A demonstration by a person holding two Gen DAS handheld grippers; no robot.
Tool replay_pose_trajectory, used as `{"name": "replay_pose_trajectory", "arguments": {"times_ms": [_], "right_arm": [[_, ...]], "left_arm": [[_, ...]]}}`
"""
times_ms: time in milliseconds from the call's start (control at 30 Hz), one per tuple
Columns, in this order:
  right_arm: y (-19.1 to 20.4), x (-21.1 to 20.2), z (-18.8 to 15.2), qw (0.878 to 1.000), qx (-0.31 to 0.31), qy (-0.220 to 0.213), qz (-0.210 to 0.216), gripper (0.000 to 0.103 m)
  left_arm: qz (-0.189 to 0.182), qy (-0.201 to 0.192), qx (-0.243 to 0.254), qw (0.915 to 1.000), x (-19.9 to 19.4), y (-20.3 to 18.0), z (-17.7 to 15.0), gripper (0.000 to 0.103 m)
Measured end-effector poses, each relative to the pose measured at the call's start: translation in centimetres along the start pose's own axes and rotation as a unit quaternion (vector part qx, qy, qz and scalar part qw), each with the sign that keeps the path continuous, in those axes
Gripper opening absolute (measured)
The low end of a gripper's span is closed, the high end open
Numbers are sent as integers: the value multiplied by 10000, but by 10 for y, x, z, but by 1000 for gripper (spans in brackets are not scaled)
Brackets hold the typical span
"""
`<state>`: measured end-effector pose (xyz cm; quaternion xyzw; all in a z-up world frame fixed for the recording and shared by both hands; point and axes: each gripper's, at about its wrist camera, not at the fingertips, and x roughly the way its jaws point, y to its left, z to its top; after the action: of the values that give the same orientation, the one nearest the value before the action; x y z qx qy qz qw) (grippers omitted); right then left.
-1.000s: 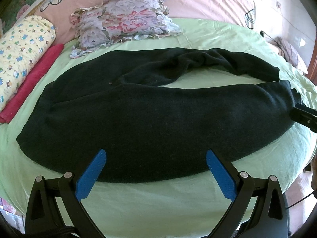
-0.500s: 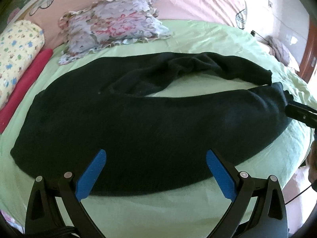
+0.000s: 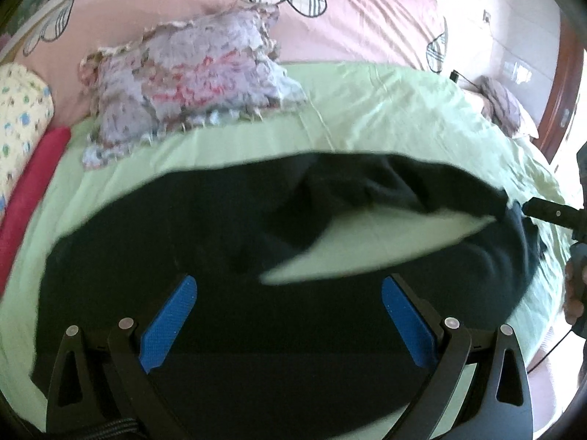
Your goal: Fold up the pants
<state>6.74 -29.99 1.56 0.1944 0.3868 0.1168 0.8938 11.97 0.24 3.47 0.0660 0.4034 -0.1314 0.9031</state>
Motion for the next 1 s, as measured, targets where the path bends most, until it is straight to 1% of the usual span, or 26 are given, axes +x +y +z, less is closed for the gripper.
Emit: {"name": "replay_pose_trajectory", "arguments": {"times_ms": [33,67,100,133,167,200,300,367,467,533,633,667,700,767,833,900,933,1000], "right_arm": [[-6,1,7,9999,109,5,49,101],[-11,3,13,9998,187,17,84,97],[-16,5,18,9996,255,46,74,91],[-21,7,23,9995,313,79,17,87],[-24,10,27,9994,330,102,-22,79],[-27,12,31,9993,337,125,-36,75],[-33,19,39,9988,422,221,67,70],[-35,26,42,9982,488,314,175,69],[-40,36,44,9973,581,447,27,69],[-50,43,46,9949,849,539,25,69],[-65,49,51,9904,1217,616,218,69],[-68,51,53,9897,1263,642,226,66],[-71,54,55,9893,1273,683,216,60],[-73,61,60,9880,1276,838,235,57],[-74,70,62,9855,1296,1024,376,56],[-71,77,64,9851,1183,1171,442,53],[-69,80,66,9851,1095,1239,481,52],[-65,84,67,9846,955,1360,533,45]], "left_arm": [[5,-14,38,10000,2,2,8,101],[7,-15,67,10000,4,3,13,101],[16,-11,97,10000,7,3,19,101],[8,-6,148,9999,11,4,27,101],[-8,-1,190,9998,14,5,32,101],[-7,4,238,9997,17,5,37,101],[-53,-12,395,9992,31,4,54,101],[-135,89,507,9986,45,2,66,101],[-234,216,723,9969,69,-1,84,101],[-350,306,901,9948,87,-4,98,101],[-398,482,1092,9921,118,-5,114,101],[-406,530,1114,9915,126,-4,117,98],[-443,595,1156,9905,137,-3,122,96],[-534,742,1229,9882,156,-2,129,95],[-652,910,1312,9850,177,0,135,95],[-781,1067,1378,9816,192,-1,139,95],[-862,1207,1419,9787,202,-2,141,95],[-1042,1426,1496,9729,215,-4,143,95]]}}
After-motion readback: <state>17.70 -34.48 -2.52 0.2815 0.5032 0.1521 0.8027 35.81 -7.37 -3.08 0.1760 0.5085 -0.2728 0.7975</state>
